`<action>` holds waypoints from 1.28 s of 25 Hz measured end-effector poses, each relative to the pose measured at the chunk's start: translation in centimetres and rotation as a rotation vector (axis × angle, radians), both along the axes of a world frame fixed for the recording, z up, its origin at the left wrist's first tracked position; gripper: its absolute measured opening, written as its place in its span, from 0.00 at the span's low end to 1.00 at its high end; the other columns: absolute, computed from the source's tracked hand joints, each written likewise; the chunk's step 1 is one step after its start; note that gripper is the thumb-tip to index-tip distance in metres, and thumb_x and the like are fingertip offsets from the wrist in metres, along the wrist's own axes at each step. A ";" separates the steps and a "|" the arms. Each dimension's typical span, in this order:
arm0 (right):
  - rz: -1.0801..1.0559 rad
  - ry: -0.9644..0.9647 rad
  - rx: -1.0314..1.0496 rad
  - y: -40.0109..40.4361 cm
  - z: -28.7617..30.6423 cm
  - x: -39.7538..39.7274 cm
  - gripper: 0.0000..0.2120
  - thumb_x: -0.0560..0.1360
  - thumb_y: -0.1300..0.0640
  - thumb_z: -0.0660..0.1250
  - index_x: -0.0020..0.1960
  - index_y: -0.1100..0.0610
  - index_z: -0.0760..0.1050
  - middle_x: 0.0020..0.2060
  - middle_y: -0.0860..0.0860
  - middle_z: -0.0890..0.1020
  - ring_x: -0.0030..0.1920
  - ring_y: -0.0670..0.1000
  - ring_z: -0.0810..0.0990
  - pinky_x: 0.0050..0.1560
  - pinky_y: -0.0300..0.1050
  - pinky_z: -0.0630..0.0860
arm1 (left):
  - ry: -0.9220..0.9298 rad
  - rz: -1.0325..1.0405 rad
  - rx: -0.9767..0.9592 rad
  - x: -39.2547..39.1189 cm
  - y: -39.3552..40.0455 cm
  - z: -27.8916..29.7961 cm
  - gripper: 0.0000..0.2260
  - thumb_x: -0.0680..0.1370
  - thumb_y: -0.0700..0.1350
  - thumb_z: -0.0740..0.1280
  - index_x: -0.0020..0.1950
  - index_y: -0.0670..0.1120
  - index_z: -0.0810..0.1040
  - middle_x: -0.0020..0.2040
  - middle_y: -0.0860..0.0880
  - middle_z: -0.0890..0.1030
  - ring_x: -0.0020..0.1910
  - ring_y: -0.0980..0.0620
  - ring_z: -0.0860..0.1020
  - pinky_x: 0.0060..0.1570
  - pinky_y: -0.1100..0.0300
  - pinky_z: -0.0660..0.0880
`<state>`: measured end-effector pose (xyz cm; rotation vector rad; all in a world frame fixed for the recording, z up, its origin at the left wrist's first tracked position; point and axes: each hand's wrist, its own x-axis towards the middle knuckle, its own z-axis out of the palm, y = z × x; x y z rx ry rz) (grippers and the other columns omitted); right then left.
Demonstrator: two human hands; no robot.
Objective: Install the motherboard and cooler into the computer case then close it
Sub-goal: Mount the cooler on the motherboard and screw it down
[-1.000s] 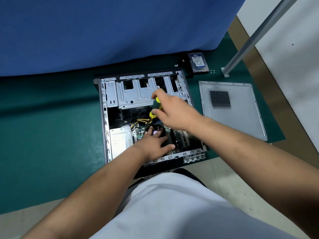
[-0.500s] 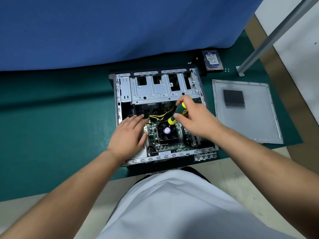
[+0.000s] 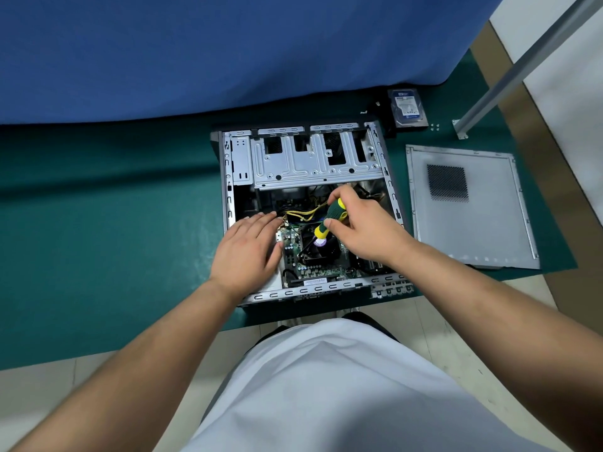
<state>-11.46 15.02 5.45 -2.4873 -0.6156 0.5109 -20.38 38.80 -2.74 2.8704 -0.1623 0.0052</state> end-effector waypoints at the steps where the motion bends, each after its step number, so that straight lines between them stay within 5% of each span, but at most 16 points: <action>1: 0.004 -0.009 0.000 0.0 0.0 0.0 0.14 0.82 0.50 0.65 0.63 0.50 0.66 0.26 0.46 0.72 0.26 0.42 0.73 0.28 0.41 0.62 | -0.013 -0.004 -0.024 -0.2 0.0 0.1 0.21 0.84 0.53 0.58 0.75 0.49 0.73 0.74 0.49 0.75 0.74 0.49 0.71 0.77 0.50 0.62; 5: 0.091 -0.031 -0.004 0.3 0.3 0.2 0.14 0.82 0.51 0.66 0.64 0.52 0.66 0.31 0.45 0.75 0.30 0.45 0.75 0.32 0.45 0.67 | -0.125 -0.157 -0.184 -2.3 -1.7 0.9 0.18 0.83 0.48 0.60 0.68 0.43 0.80 0.68 0.46 0.80 0.69 0.45 0.76 0.73 0.47 0.69; 8: 0.236 -0.036 -0.062 0.7 1.1 1.0 0.15 0.81 0.52 0.66 0.64 0.52 0.67 0.43 0.50 0.80 0.38 0.51 0.77 0.41 0.49 0.71 | 0.035 -0.294 -0.258 -3.5 -5.7 2.1 0.18 0.84 0.53 0.60 0.69 0.46 0.79 0.69 0.48 0.80 0.70 0.47 0.76 0.72 0.51 0.70; 12: 0.402 -0.062 -0.168 1.7 1.9 2.3 0.15 0.80 0.52 0.66 0.65 0.50 0.68 0.46 0.46 0.77 0.37 0.39 0.70 0.43 0.45 0.65 | 0.427 -0.279 -0.069 -1.6 -11.9 3.0 0.37 0.81 0.70 0.49 0.83 0.49 0.58 0.83 0.47 0.59 0.82 0.44 0.56 0.80 0.48 0.54; 17: 0.574 -0.074 -0.300 4.1 3.0 4.3 0.16 0.79 0.49 0.69 0.64 0.48 0.72 0.40 0.41 0.74 0.45 0.49 0.74 0.43 0.47 0.69 | 0.773 -0.039 0.057 2.4 -15.9 2.9 0.54 0.71 0.81 0.42 0.84 0.44 0.44 0.84 0.42 0.42 0.82 0.35 0.41 0.79 0.41 0.48; 21: 0.696 -0.102 -0.371 5.9 4.5 5.2 0.18 0.76 0.50 0.72 0.66 0.46 0.75 0.54 0.47 0.79 0.54 0.50 0.75 0.54 0.50 0.76 | 0.858 0.058 -0.010 3.2 -16.2 1.8 0.55 0.69 0.83 0.41 0.83 0.45 0.38 0.82 0.43 0.34 0.80 0.35 0.33 0.79 0.39 0.39; 28: 0.742 -0.055 -0.400 6.8 6.2 5.0 0.19 0.76 0.56 0.66 0.64 0.42 0.78 0.38 0.37 0.71 0.50 0.49 0.75 0.53 0.52 0.79 | 0.895 0.065 0.006 4.2 -16.2 0.9 0.56 0.65 0.84 0.40 0.84 0.50 0.41 0.81 0.44 0.31 0.77 0.31 0.29 0.77 0.34 0.39; 32: 0.763 -0.123 -0.437 7.6 6.1 4.4 0.12 0.77 0.48 0.69 0.59 0.45 0.81 0.39 0.43 0.72 0.49 0.50 0.74 0.45 0.47 0.75 | 0.876 0.090 -0.011 4.3 -16.3 0.5 0.59 0.63 0.85 0.42 0.84 0.47 0.40 0.82 0.45 0.33 0.78 0.32 0.30 0.78 0.36 0.41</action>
